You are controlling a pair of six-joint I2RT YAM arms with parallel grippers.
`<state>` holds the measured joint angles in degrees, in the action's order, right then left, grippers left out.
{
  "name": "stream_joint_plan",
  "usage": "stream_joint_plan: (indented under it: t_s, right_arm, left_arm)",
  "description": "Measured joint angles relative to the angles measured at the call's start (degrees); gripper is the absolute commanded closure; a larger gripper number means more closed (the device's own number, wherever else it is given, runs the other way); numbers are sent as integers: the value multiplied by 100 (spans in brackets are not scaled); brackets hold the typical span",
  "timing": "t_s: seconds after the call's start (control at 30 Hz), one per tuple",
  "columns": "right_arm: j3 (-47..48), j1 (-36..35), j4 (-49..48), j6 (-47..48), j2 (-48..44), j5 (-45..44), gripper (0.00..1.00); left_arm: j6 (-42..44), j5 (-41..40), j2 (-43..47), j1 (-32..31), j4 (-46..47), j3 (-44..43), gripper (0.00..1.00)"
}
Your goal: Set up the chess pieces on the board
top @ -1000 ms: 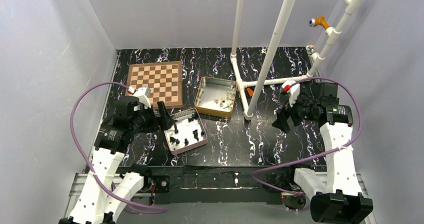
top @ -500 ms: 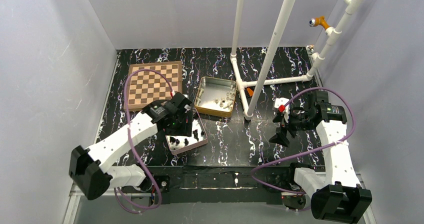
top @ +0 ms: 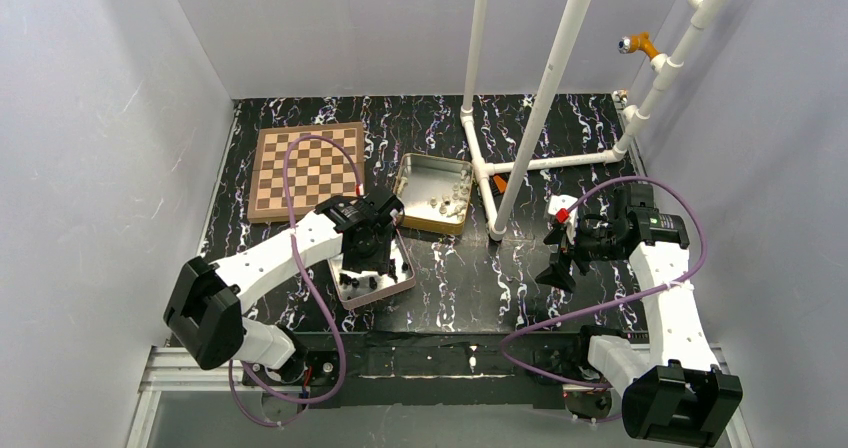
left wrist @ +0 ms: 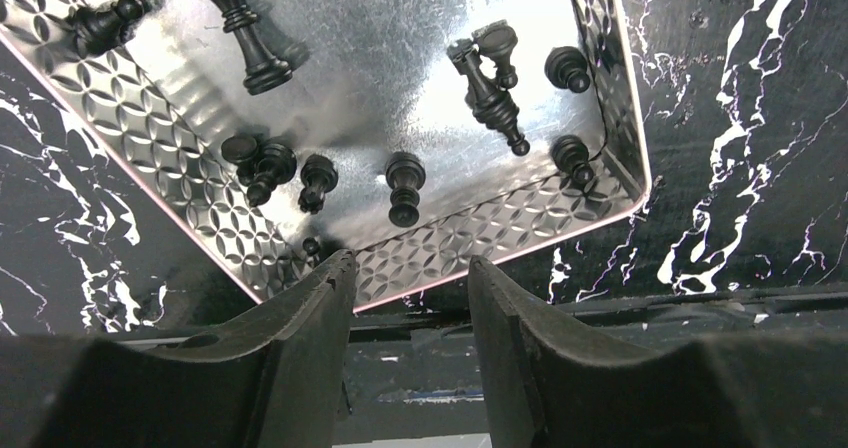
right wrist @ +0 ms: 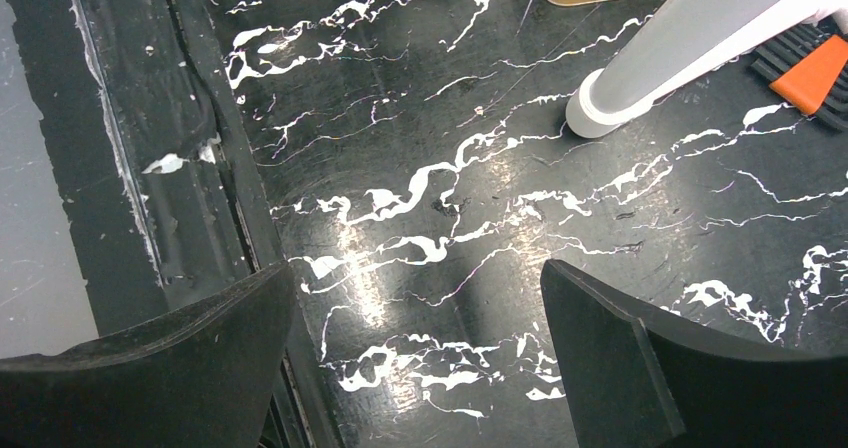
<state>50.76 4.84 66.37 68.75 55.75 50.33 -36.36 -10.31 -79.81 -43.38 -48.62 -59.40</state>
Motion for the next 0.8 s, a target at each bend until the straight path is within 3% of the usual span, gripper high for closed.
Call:
stream_joint_plan:
  t_s: [0.8]
  right_arm:
    - [-74,0,-74,-68,-166,-26,0]
  left_arm:
    - [-201,243,-407,223,723,686,67]
